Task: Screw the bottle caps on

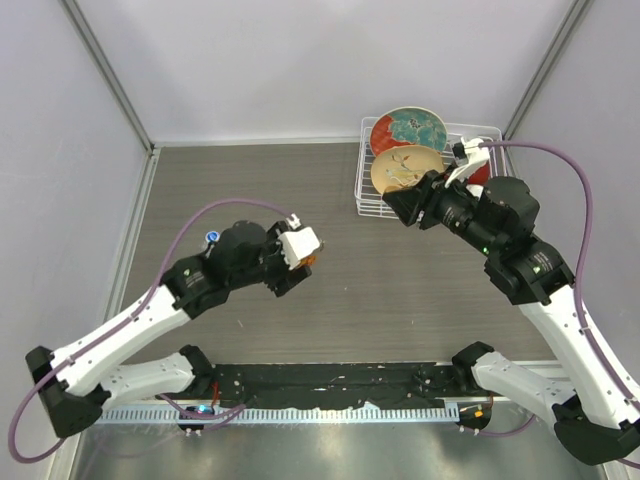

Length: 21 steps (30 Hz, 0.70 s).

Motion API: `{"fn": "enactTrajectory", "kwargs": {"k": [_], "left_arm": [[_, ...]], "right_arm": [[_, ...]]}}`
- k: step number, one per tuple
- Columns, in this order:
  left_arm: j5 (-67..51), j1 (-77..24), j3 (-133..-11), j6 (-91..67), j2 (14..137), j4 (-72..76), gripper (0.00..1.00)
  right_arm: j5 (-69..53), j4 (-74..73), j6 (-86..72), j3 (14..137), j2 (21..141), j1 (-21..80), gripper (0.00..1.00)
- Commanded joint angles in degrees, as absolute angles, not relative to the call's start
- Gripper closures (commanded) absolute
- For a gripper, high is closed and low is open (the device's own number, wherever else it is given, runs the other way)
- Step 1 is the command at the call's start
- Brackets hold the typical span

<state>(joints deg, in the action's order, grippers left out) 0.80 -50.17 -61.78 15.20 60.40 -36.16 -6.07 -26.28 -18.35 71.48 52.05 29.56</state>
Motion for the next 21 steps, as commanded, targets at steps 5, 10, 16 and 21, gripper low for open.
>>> {"fn": "enactTrajectory", "kwargs": {"k": [5,10,16,21], "left_arm": [[-16.87,-50.10,-42.81,3.81,46.94,-0.11,1.00],[-17.23,-50.19,-40.43,0.35,49.04,10.98,1.00],[-16.26,-50.18,-38.94,-4.30,51.33,17.57,1.00],[-16.87,-51.24,-36.57,-5.19,51.50,20.74,1.00]], "right_arm": [[-21.69,-19.69,-15.56,73.21,51.15,29.71,0.83],[-27.15,-17.40,-14.07,72.16,50.80,29.79,0.85],[-30.84,-16.78,-11.08,73.03,52.38,31.11,0.85],[-33.22,-16.26,-9.32,74.53,55.80,33.48,0.85]]}}
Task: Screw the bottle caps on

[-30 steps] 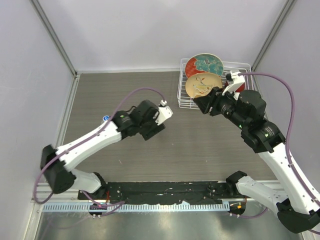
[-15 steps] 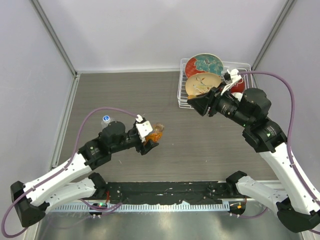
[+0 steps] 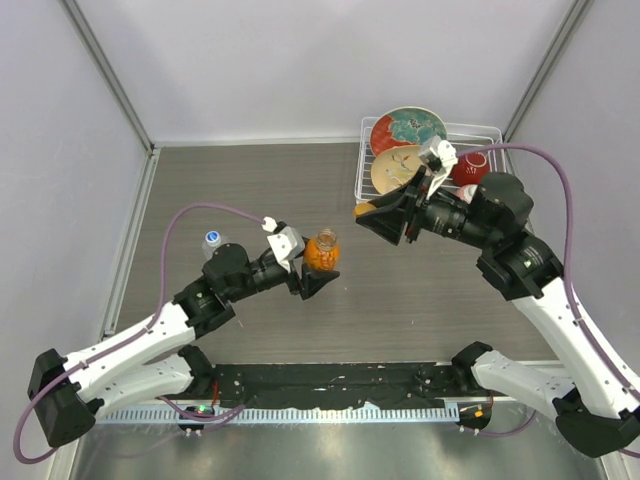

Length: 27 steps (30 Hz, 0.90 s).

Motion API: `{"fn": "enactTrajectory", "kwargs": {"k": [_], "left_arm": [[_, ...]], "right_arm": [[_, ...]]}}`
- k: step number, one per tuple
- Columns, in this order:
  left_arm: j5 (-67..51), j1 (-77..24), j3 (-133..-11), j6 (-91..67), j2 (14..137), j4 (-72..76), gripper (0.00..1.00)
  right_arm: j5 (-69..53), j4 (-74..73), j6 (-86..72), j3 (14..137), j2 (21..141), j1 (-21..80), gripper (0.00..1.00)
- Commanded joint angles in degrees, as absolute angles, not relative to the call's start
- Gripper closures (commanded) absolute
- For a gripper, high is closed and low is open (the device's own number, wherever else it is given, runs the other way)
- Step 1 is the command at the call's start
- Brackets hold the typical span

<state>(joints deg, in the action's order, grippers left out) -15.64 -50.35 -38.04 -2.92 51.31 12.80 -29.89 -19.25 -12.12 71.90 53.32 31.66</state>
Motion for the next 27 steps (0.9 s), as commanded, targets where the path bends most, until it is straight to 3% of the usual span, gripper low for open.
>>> {"fn": "enactTrajectory", "kwargs": {"k": [1,7,27], "left_arm": [[-16.96,-51.50,-36.21,-5.19,51.50,21.18,1.00],[-19.16,-52.12,-32.17,-5.80,50.28,25.92,1.00],[-18.81,-51.07,-28.74,-9.32,44.74,29.97,1.00]], "right_arm": [[-32.87,-15.82,-8.97,74.53,56.07,34.36,0.86],[-27.95,-15.99,-2.91,76.11,58.70,42.26,0.86],[-29.71,-10.63,-3.34,72.07,60.56,47.72,0.86]]}}
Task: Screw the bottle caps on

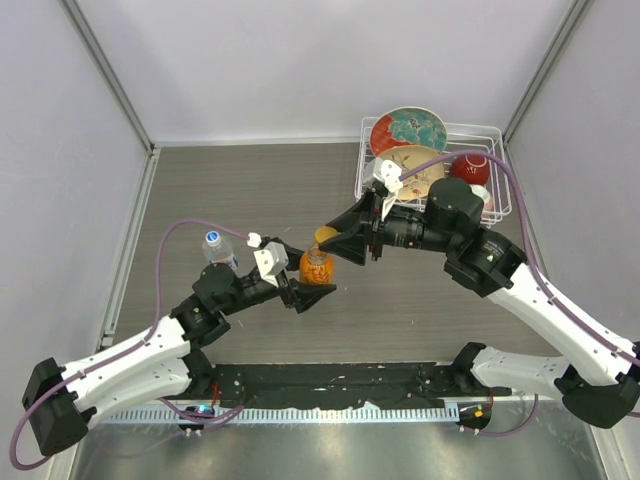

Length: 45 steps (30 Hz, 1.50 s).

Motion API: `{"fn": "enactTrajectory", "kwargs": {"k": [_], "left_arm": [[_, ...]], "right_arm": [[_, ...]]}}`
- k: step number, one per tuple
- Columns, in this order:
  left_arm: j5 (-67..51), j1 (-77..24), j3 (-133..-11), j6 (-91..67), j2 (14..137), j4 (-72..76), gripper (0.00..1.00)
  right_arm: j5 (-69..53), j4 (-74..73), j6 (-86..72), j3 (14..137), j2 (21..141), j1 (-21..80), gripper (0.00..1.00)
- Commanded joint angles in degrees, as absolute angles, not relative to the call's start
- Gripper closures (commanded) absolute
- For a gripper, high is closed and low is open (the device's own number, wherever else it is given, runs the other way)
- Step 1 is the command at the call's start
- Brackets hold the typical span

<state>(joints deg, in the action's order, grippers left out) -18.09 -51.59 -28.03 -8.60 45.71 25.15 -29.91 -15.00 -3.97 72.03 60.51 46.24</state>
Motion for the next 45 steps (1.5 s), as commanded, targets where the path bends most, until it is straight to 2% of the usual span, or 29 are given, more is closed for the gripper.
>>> {"fn": "enactTrajectory", "kwargs": {"k": [1,29,45], "left_arm": [[-18.90,-50.80,-28.83,-9.40,44.48,29.80,1.00],[-22.24,-48.87,-26.63,-10.72,41.48,29.27,1.00],[-21.18,-47.73,-25.84,-11.51,40.96,29.09,1.00]], "right_arm": [[-29.62,-10.46,-3.25,71.98,60.56,47.81,0.86],[-29.62,-13.97,-0.62,73.12,64.60,50.89,0.88],[-30.67,-17.14,0.97,72.77,62.93,52.29,0.89]]}}
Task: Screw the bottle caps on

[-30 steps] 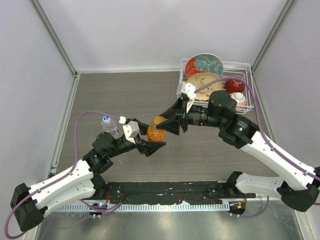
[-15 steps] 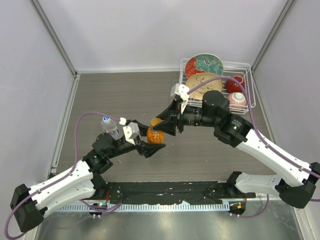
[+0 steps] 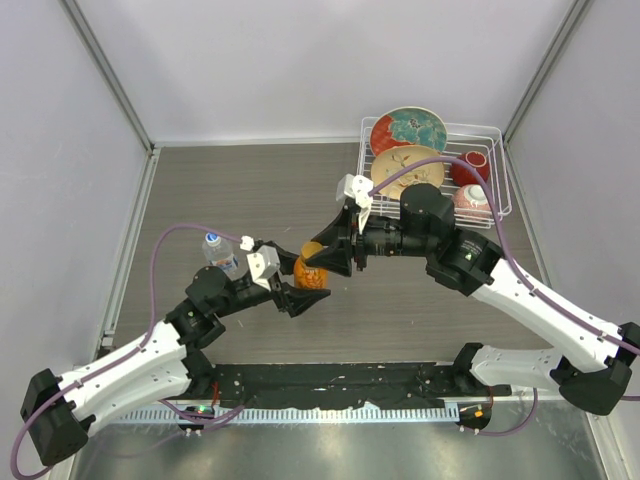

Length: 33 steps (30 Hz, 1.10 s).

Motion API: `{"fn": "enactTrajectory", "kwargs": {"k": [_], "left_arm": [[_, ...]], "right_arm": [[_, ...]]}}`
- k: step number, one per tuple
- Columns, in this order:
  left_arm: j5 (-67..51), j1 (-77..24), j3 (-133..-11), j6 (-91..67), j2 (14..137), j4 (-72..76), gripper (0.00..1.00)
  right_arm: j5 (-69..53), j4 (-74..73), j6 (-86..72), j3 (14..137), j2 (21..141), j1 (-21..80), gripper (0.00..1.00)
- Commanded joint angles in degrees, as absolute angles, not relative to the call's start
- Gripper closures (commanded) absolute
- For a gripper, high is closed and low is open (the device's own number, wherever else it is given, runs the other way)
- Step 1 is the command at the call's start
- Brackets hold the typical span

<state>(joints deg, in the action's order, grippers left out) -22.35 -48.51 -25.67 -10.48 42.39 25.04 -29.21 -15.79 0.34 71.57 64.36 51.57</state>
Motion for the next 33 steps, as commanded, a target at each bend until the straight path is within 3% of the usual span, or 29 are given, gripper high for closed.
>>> {"fn": "enactTrajectory", "kwargs": {"k": [1,16,25,33], "left_arm": [[-21.18,-47.64,-25.84,-11.60,41.04,29.09,1.00],[-19.60,-46.14,-26.02,-13.01,39.82,29.00,1.00],[-19.25,-44.83,-29.00,-13.18,39.90,29.62,1.00],[-25.46,-43.95,-29.98,-10.47,40.87,27.34,1.00]], "right_arm": [[-30.67,-17.23,0.88,72.86,62.84,52.38,0.89],[-30.85,-21.27,1.76,72.86,63.54,52.73,0.90],[-25.50,-14.68,-4.74,66.71,64.25,52.73,0.91],[-23.20,-17.84,-3.17,68.63,63.55,52.73,0.93]]}}
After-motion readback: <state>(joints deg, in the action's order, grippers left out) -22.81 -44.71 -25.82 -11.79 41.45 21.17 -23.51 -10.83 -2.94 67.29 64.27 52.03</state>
